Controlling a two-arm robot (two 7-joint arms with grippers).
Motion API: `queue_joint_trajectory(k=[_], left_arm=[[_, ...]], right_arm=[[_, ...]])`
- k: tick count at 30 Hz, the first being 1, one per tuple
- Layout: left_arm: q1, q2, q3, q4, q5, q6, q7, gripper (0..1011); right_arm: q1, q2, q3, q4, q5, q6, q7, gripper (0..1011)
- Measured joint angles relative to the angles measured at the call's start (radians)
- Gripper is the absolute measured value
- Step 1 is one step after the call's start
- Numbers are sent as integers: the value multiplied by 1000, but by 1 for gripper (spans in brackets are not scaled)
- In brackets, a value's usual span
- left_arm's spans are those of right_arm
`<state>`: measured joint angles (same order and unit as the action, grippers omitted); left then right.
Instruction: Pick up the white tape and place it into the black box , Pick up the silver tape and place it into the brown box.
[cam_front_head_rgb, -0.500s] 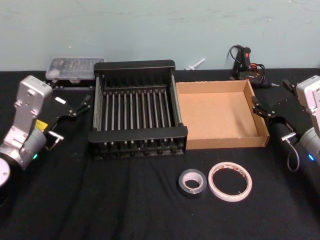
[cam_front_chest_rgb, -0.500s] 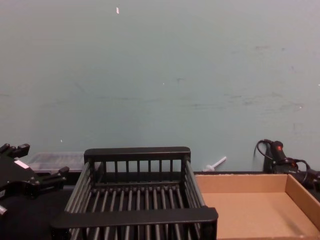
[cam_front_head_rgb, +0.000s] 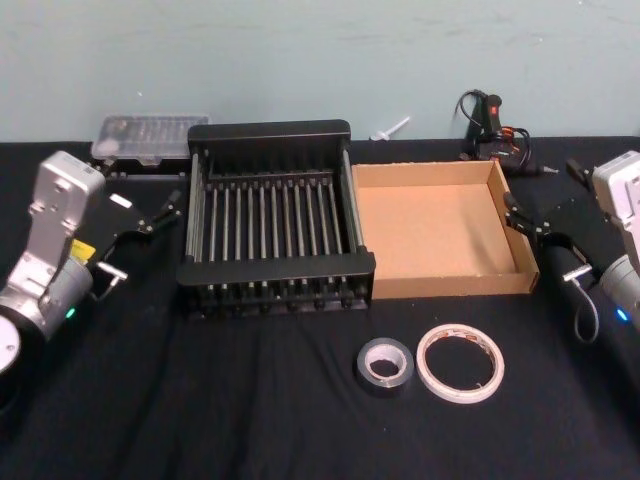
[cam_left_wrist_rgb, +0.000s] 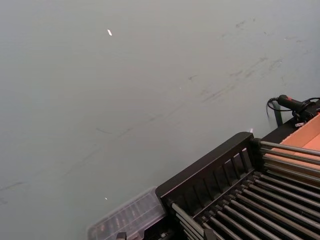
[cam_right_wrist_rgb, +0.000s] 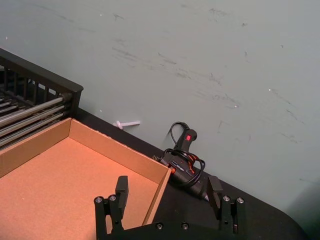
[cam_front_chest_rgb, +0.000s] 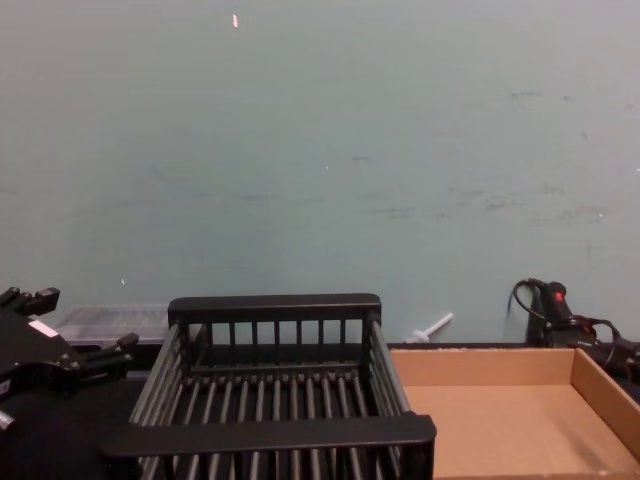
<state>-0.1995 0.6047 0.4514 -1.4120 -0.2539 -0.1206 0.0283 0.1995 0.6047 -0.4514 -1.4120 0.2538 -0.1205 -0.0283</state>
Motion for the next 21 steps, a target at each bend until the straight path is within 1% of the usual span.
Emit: queue_joint_trajectory(k=[21], left_arm=[[0, 0, 0, 0, 0, 0, 0, 1001]], right_arm=[[0, 0, 0, 0, 0, 0, 0, 1003]])
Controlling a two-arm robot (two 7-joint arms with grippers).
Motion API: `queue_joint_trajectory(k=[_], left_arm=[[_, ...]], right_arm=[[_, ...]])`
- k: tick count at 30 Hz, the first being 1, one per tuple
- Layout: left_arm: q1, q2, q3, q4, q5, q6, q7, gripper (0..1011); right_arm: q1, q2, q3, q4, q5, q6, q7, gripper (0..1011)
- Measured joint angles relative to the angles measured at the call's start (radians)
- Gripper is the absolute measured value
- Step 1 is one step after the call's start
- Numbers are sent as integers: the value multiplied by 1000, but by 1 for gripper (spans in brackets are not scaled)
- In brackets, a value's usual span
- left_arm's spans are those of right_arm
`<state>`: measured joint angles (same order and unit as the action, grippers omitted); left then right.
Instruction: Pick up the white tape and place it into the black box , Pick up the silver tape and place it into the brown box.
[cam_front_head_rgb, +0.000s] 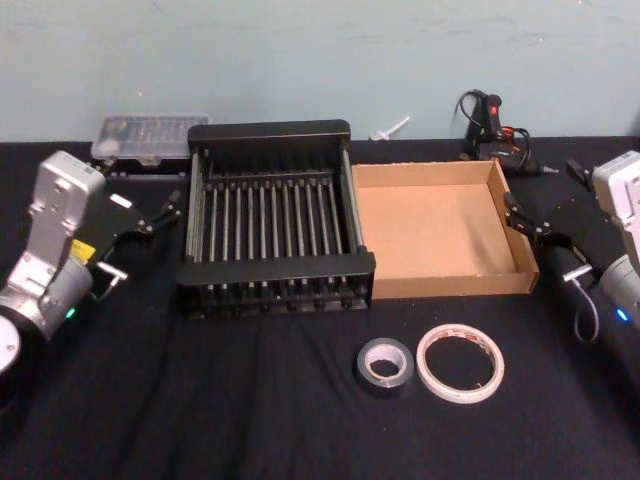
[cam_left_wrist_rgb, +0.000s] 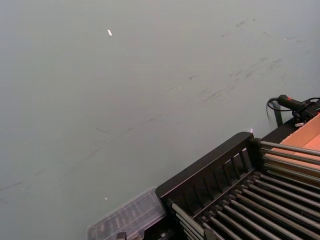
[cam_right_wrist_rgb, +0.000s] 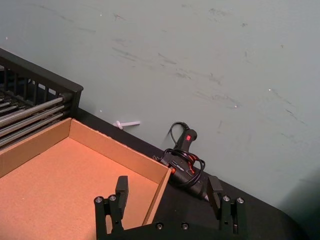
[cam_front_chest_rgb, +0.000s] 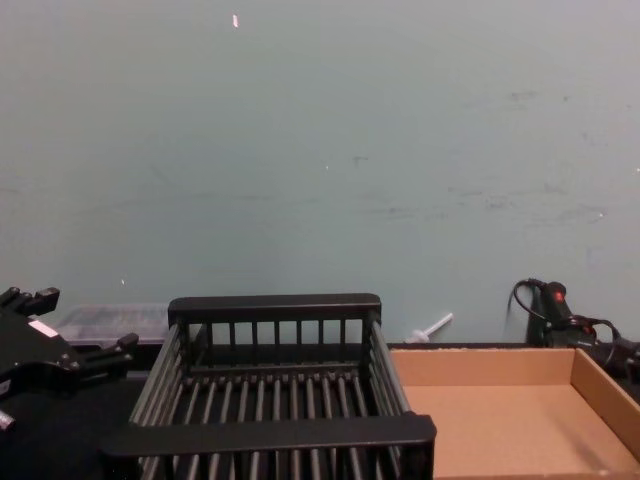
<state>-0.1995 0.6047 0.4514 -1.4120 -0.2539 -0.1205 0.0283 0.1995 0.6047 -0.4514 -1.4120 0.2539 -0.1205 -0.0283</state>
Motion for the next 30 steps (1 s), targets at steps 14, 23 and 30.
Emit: queue_joint_trajectory(k=[14, 23, 30], left_arm=[[0, 0, 0, 0, 0, 0, 0, 1001], [0, 0, 0, 0, 0, 0, 0, 1001], [0, 0, 0, 0, 0, 0, 0, 1001]], right_arm=[[0, 0, 0, 0, 0, 0, 0, 1002], [0, 0, 0, 0, 0, 0, 0, 1002], [-3, -3, 7, 0, -1, -1, 6, 1002]])
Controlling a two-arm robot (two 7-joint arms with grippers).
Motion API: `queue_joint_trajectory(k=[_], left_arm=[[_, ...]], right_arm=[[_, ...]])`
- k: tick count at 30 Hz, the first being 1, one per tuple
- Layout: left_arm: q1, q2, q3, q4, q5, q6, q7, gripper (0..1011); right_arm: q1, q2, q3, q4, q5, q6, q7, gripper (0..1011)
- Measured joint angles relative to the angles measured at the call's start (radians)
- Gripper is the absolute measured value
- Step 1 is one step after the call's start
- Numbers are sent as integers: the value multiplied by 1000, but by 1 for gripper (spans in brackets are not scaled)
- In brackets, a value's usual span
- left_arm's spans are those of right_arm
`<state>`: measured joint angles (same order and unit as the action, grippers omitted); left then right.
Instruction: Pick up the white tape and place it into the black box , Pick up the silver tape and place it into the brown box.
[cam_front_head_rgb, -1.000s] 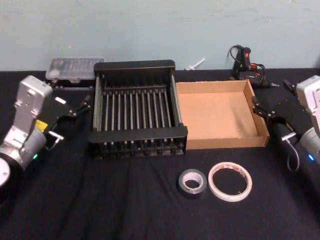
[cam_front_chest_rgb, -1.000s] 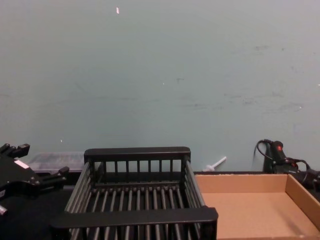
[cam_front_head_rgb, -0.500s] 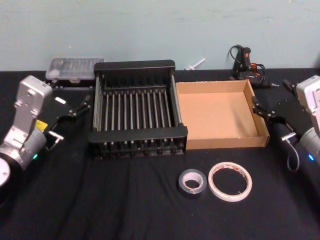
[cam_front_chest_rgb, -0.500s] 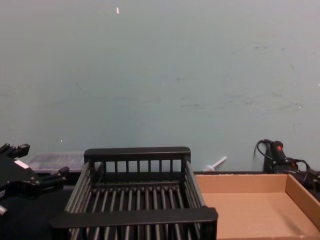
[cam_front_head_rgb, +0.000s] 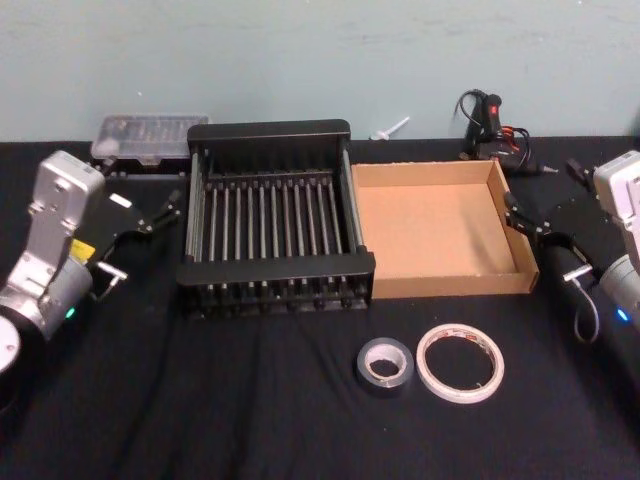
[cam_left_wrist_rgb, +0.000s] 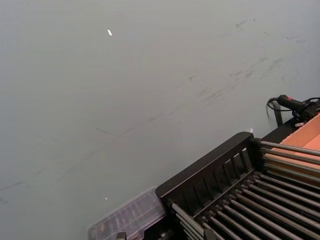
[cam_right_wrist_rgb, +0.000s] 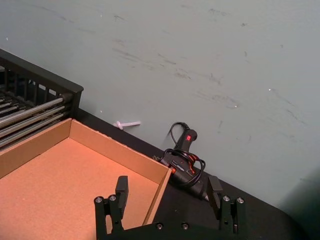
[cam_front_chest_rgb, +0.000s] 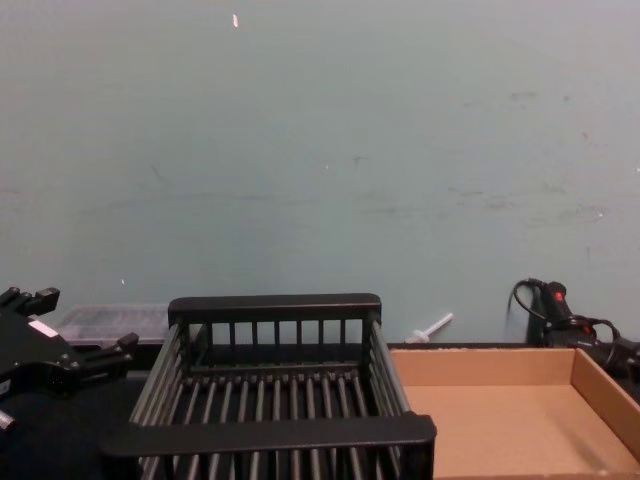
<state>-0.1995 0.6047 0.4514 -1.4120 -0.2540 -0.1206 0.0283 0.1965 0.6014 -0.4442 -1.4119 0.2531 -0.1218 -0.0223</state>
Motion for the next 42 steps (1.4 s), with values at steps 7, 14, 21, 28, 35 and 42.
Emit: queue_joint_trajectory(k=[7, 14, 21, 28, 35, 42], left_arm=[[0, 0, 0, 0, 0, 0, 0, 1001], [0, 0, 0, 0, 0, 0, 0, 1001], [0, 0, 0, 0, 0, 0, 0, 1001], [0, 0, 0, 0, 0, 0, 0, 1001], [0, 0, 0, 0, 0, 0, 0, 1001], [0, 0, 0, 0, 0, 0, 0, 1001]], right_arm=[[-12, -7, 19, -7, -3, -1, 18, 1002], [-53, -5, 45, -59, 10, 13, 40, 1002], [-112, 4, 68, -136, 32, 45, 56, 1002], [-172, 12, 85, -217, 55, 96, 73, 1002], [-223, 20, 99, -277, 79, 157, 98, 1002], [-261, 26, 106, -315, 98, 227, 130, 1002]])
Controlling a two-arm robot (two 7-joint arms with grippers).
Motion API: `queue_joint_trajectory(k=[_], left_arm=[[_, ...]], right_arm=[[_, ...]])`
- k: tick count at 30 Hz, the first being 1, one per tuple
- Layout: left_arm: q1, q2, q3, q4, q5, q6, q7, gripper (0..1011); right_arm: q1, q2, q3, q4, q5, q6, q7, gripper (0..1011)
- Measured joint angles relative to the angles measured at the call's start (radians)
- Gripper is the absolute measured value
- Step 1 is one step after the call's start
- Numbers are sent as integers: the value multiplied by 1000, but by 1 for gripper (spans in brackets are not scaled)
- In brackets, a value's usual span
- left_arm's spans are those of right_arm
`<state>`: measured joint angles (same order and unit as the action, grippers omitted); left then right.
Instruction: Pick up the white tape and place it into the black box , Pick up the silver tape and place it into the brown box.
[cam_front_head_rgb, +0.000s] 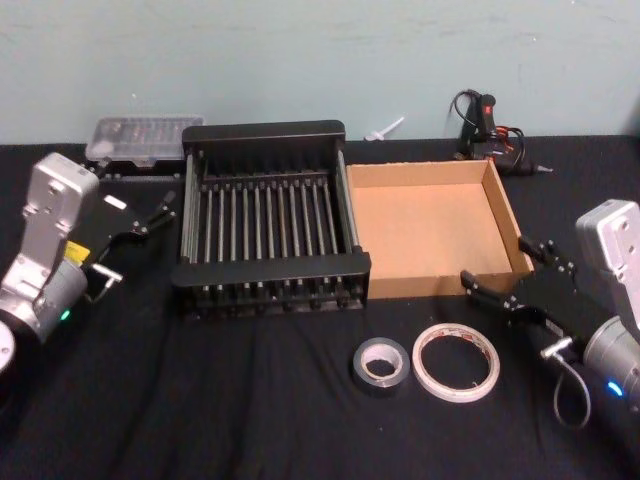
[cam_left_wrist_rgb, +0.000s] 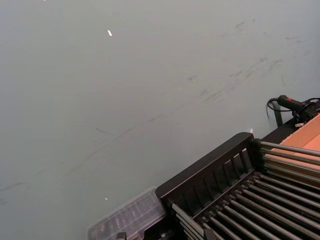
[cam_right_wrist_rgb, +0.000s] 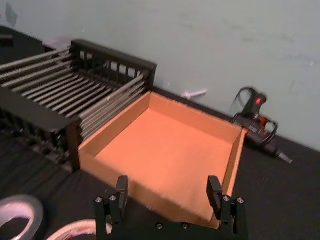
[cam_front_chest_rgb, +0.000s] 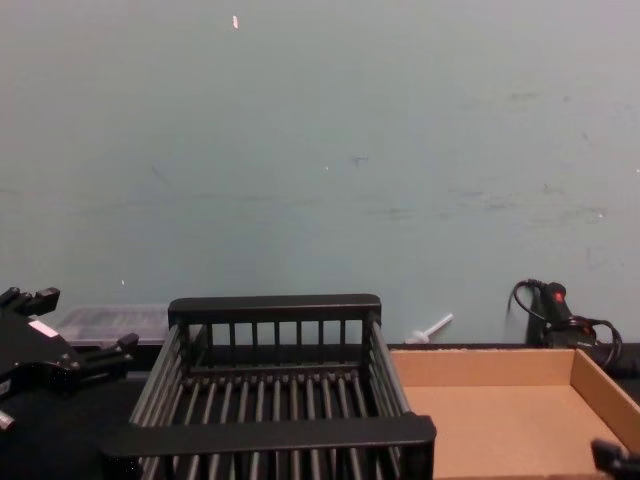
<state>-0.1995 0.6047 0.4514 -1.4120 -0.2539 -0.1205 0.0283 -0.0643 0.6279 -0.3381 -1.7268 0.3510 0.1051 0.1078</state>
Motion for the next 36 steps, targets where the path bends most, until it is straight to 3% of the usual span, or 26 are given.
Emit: queue_joint_trajectory(k=[20, 36], left_arm=[[0, 0, 0, 0, 0, 0, 0, 1001], [0, 0, 0, 0, 0, 0, 0, 1001]], right_arm=[[-52, -16, 13, -24, 22, 188, 65, 1002], [-50, -41, 22, -7, -6, 248, 98, 1002]])
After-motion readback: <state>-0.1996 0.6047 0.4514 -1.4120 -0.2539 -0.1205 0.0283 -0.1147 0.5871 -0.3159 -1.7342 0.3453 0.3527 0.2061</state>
